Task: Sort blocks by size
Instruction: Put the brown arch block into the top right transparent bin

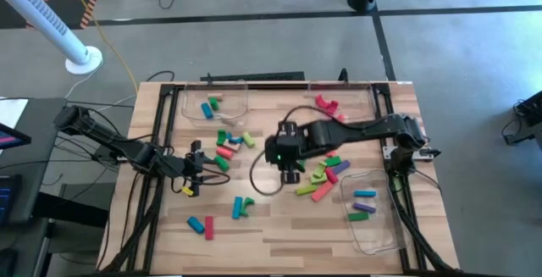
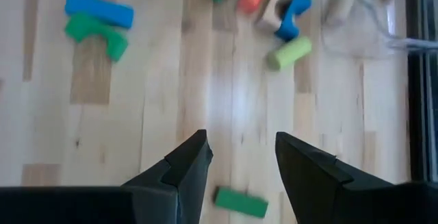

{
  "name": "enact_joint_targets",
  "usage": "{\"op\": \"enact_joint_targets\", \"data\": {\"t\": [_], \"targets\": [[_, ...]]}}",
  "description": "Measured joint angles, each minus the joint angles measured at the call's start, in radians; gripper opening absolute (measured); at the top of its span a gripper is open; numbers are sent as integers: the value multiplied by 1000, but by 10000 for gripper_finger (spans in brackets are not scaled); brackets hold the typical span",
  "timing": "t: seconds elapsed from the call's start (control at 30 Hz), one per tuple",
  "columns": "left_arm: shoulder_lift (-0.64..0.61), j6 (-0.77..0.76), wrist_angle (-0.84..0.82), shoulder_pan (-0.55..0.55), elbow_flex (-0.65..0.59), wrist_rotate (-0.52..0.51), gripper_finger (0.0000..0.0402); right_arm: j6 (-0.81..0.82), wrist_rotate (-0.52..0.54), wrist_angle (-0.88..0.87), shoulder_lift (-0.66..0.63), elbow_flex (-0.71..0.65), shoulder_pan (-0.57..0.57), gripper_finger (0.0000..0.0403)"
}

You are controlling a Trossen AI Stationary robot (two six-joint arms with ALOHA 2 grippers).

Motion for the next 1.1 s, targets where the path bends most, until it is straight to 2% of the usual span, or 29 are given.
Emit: {"op": "enact_joint_targets", "data": {"t": [0.23,0.63,0.9,1.1], "targets": [[0,26,16,16,0,0,187,80,3,-1,-1,-113,89,198],[0,102,38,186,0,26,187,270,100,102,1,-343,212,187],[2,168,91,310,0,121,187,336,273,171,1,-387,306,175],[79,212,176,407,1,223,187,337,416,188,2,-399,336,168]]}}
